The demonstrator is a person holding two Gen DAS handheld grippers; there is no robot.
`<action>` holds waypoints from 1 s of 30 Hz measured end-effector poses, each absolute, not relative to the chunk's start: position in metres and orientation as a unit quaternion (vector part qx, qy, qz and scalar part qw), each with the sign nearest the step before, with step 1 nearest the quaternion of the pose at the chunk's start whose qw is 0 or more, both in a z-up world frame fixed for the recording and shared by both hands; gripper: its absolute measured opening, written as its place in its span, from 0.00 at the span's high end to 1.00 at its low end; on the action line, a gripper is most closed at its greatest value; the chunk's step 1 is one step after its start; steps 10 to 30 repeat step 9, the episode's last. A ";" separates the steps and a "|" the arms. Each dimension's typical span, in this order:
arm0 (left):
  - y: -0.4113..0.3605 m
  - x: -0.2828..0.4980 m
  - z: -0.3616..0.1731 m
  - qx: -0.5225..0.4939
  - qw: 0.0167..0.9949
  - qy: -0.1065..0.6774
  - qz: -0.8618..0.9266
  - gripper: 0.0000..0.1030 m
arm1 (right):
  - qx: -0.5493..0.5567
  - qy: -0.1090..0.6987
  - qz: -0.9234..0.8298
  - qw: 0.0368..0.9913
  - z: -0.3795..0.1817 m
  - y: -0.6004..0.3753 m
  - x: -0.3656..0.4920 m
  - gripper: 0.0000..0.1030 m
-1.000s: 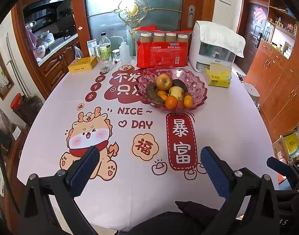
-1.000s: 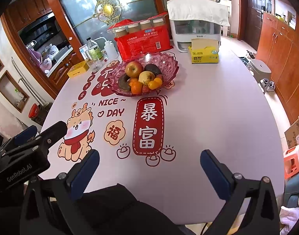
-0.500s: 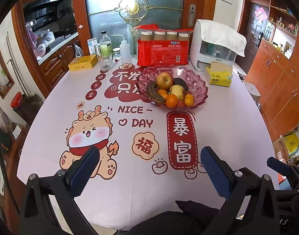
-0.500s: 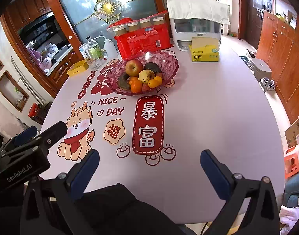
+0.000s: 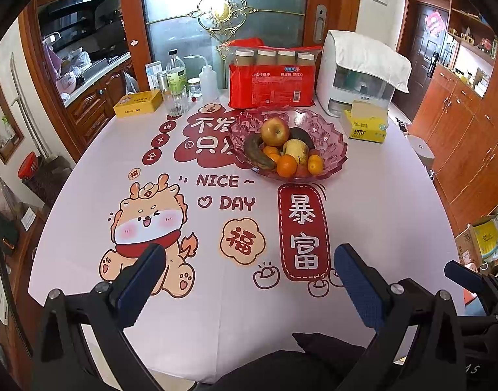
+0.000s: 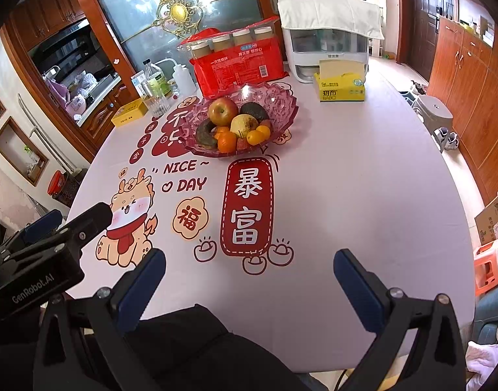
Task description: Organize fruits
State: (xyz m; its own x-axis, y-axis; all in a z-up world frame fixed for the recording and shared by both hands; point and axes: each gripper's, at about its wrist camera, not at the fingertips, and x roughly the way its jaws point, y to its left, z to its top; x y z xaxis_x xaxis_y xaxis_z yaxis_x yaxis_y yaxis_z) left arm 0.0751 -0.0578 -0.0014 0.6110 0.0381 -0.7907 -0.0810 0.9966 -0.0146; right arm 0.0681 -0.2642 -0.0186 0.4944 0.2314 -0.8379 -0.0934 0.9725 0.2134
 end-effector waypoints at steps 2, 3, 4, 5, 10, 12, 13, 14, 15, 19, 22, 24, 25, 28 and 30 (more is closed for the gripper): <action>-0.057 0.076 -0.001 -0.025 0.897 0.440 0.033 0.01 | 0.070 0.494 0.094 0.861 -0.019 -0.264 0.067 0.00; -0.057 0.076 -0.001 -0.025 0.897 0.440 0.033 0.01 | 0.070 0.494 0.095 0.861 -0.019 -0.264 0.069 0.00; -0.057 0.076 -0.001 -0.025 0.897 0.440 0.033 0.01 | 0.070 0.494 0.094 0.861 -0.019 -0.264 0.068 0.00; -0.058 0.076 -0.001 -0.025 0.897 0.440 0.032 0.01 | 0.070 0.494 0.095 0.861 -0.018 -0.265 0.069 0.00; -0.057 0.073 -0.003 -0.027 0.896 0.443 0.032 0.01 | 0.070 0.496 0.094 0.861 -0.020 -0.264 0.067 0.00; -0.057 0.073 -0.003 -0.027 0.896 0.443 0.032 0.01 | 0.070 0.496 0.094 0.861 -0.020 -0.264 0.067 0.00; -0.057 0.073 -0.003 -0.027 0.896 0.443 0.032 0.01 | 0.070 0.496 0.094 0.861 -0.020 -0.264 0.067 0.00; -0.057 0.073 -0.003 -0.027 0.896 0.443 0.032 0.01 | 0.070 0.496 0.094 0.861 -0.020 -0.264 0.067 0.00; -0.057 0.073 -0.003 -0.027 0.896 0.443 0.032 0.01 | 0.070 0.496 0.094 0.861 -0.020 -0.264 0.067 0.00; -0.057 0.073 -0.003 -0.027 0.896 0.443 0.032 0.01 | 0.070 0.496 0.094 0.861 -0.020 -0.264 0.067 0.00; -0.057 0.073 -0.003 -0.027 0.896 0.443 0.032 0.01 | 0.070 0.496 0.094 0.861 -0.020 -0.264 0.067 0.00; -0.057 0.073 -0.003 -0.027 0.896 0.443 0.032 0.01 | 0.070 0.496 0.094 0.861 -0.020 -0.264 0.067 0.00; -0.057 0.073 -0.003 -0.027 0.896 0.443 0.032 0.01 | 0.070 0.496 0.094 0.861 -0.020 -0.264 0.067 0.00; -0.057 0.073 -0.003 -0.027 0.896 0.443 0.032 0.01 | 0.070 0.496 0.094 0.861 -0.020 -0.264 0.067 0.00; -0.057 0.073 -0.003 -0.027 0.896 0.443 0.032 0.01 | 0.070 0.496 0.094 0.861 -0.020 -0.264 0.067 0.00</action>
